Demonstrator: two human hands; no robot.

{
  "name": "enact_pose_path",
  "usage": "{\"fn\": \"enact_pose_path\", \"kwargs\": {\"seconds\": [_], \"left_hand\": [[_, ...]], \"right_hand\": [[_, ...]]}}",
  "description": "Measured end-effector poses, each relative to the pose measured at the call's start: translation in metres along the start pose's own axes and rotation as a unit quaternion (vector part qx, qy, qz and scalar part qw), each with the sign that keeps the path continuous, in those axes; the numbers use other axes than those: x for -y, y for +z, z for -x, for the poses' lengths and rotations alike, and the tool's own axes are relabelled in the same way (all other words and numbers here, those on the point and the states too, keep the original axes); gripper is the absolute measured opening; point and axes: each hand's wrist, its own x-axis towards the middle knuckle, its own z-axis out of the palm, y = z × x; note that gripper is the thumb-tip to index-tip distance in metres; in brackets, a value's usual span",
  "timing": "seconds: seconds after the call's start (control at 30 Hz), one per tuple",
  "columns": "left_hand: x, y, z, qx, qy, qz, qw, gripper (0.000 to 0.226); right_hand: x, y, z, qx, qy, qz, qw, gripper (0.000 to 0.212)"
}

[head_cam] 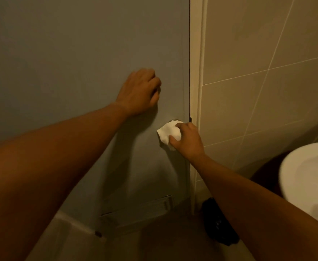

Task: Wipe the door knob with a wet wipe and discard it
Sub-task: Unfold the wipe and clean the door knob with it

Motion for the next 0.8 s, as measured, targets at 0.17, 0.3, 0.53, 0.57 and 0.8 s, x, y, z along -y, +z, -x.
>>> {"fn": "enact_pose_path", "kwargs": {"seconds": [0.17,0.3,0.53,0.57,0.8], "left_hand": [[0.022,-0.007,-0.013,0.007,0.166,-0.104,0.981,0.038],[0.042,0.001,-0.01,0.026,0.217,-0.14,0.966,0.056],[0.054,0.011,-0.007,0.015,0.248,-0.192,0.949,0.063],[0.053,0.012,-0.008,0.01,0.248,-0.195,0.949,0.063],[0.053,0.014,-0.009,-0.031,0.251,-0.184,0.95,0.06]], "right_hand": [[0.007,0.012,0.0,-0.038,0.041,-0.065,0.996,0.058],[0.015,0.021,0.002,-0.103,0.09,-0.176,0.975,0.048],[0.032,0.047,-0.01,-0.154,0.29,-0.464,0.823,0.037],[0.035,0.05,-0.012,-0.158,0.324,-0.517,0.776,0.036],[0.042,0.059,-0.018,-0.131,0.367,-0.766,0.511,0.062]]}}
